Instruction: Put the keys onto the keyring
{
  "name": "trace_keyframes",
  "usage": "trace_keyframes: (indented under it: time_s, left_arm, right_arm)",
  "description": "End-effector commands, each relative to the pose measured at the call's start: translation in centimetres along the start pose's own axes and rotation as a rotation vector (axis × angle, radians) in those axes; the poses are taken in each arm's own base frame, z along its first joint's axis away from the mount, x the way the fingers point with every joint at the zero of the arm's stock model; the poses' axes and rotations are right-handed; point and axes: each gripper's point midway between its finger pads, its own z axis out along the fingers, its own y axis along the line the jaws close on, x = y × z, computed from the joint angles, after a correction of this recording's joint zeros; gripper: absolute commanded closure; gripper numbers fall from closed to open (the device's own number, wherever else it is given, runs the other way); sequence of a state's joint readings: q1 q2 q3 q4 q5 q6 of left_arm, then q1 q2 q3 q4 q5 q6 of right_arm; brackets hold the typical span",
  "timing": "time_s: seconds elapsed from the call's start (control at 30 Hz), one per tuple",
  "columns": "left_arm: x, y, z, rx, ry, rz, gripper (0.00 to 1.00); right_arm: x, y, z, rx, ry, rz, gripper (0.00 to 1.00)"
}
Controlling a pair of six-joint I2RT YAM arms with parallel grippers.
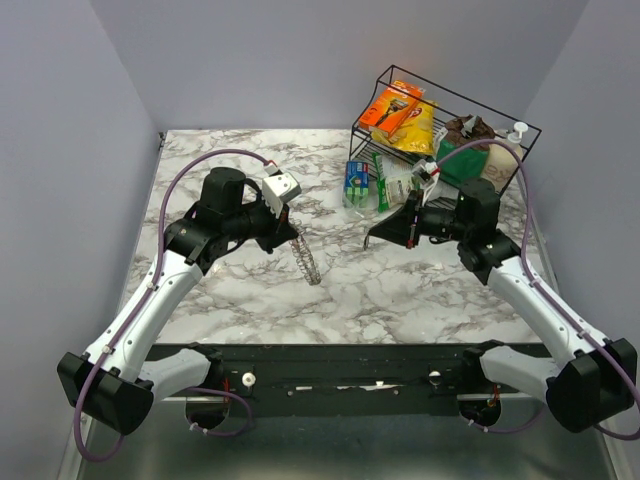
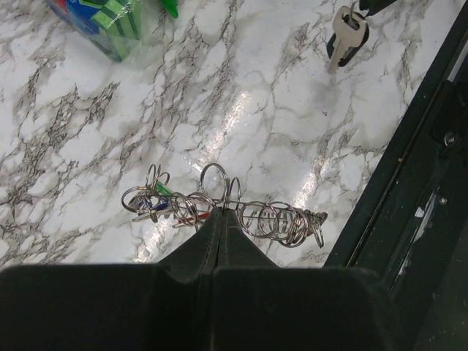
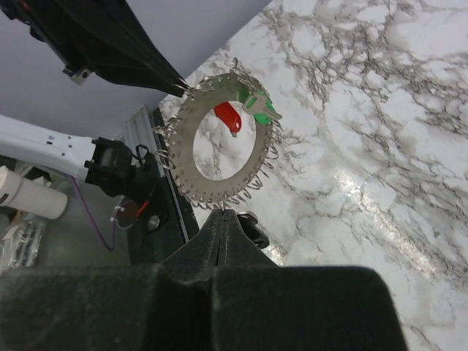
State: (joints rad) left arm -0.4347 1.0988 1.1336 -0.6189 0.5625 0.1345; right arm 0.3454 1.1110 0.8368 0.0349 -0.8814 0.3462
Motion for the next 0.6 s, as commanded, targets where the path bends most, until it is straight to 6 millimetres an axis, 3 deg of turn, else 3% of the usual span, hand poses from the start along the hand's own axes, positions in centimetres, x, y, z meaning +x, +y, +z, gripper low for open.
trace_keyframes:
  time_s: [0.0,0.23,0.57]
  left_arm:
    - [-2.9,-1.1,-0.4,0.049,-0.087,0.048,1.00]
    - [-3.2,-1.5,-0.5,0.064,-0.092,0.054,1.00]
    - [-3.0,-2.0,-0.6,0.083,-0.097,0.056,1.00]
  right_arm:
    - [-1.6,2.2,-0.3,-0.081,-0.024,-0.095,0.99]
    - [-1.5,2.4,0.3,-0.084,-0.012,-0.104,0.99]
    - [-1.8,3.9,3.1,-0.142,0.025,-0.131,0.99]
